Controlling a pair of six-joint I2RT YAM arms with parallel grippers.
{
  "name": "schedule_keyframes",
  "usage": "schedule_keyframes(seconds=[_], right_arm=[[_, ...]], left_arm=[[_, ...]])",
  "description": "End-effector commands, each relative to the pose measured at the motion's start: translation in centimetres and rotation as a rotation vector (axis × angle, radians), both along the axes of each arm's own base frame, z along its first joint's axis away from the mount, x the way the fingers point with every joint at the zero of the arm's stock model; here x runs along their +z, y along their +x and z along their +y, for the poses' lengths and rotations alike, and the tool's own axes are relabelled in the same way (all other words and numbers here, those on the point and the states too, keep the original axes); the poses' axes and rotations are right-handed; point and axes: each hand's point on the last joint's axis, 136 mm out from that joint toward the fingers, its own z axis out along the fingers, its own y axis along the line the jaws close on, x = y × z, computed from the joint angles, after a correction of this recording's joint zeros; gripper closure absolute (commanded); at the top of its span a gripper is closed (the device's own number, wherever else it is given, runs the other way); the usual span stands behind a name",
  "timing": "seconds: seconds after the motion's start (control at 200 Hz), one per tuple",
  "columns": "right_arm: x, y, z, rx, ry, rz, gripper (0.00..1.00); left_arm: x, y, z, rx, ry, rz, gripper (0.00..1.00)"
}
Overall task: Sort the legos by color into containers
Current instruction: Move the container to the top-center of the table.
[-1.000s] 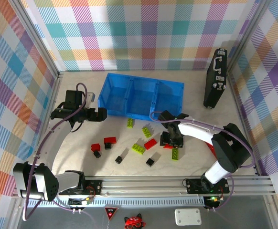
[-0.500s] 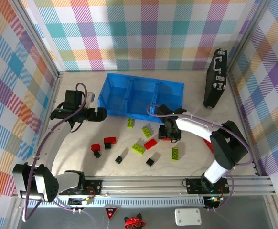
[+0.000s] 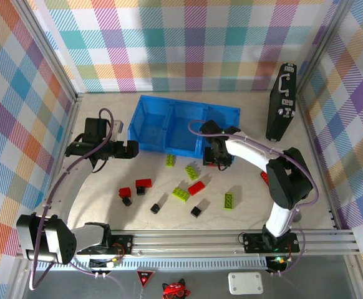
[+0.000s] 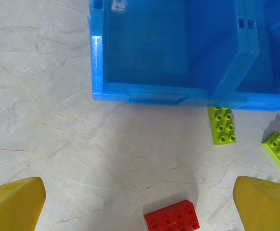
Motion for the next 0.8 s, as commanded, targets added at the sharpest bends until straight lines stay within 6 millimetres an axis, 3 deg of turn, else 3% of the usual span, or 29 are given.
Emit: schedule_keyframes(seconds=[0.0,0.425,0.795], right_arm=[[0.6,1.8,-0.4,0.015,-0.007,-0.024,0.50],[3.4,5.7,-2.2,-0.003,0.050,-0.057,0.51],[3.9,9.8,-3.0,0.016,0.072,-0.062,0.51]], left_arm=[[0.0,-0.7,0.2,-0.009,0.022,-0.006,0.00],[-0.2,-0.7,0.2,-0.008,0.026,0.002,0.00],[0.0,-0.7,0.4,-0.004,0.033,-0.006,0.00]])
